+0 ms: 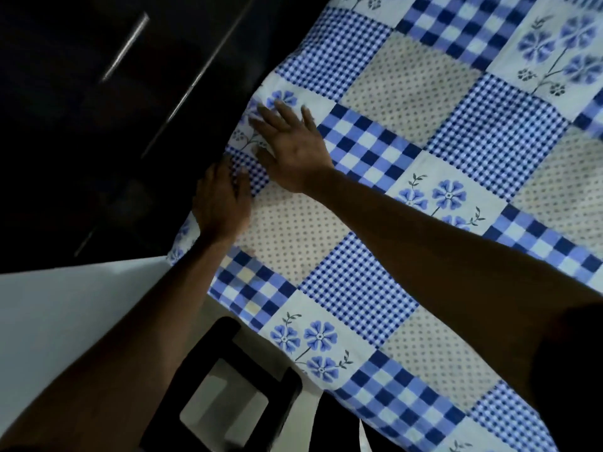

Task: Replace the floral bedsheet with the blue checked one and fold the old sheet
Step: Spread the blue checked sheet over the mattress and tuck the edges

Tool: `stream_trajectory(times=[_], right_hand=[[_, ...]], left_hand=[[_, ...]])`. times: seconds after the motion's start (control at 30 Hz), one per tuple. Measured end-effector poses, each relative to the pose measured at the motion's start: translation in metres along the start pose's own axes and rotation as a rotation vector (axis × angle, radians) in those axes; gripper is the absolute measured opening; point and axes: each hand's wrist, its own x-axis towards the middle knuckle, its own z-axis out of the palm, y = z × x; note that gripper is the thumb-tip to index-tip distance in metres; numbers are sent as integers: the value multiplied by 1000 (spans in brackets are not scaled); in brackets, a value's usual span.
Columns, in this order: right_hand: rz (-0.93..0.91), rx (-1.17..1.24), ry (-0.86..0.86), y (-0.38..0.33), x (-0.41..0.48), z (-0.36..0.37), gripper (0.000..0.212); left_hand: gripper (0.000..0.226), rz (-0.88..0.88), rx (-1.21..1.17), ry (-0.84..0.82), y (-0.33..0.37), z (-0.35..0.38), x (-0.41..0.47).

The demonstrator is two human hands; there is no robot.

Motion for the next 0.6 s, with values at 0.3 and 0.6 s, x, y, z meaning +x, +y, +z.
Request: stream_trajectory(times=[0.3, 0.6], right_hand=[[754, 3, 281, 143, -96, -42, 67], [670, -46, 167, 133, -33, -15, 69]], left_hand=[[56, 522, -14, 80, 107, 34, 43], [71, 184, 13, -86, 124, 55, 136]])
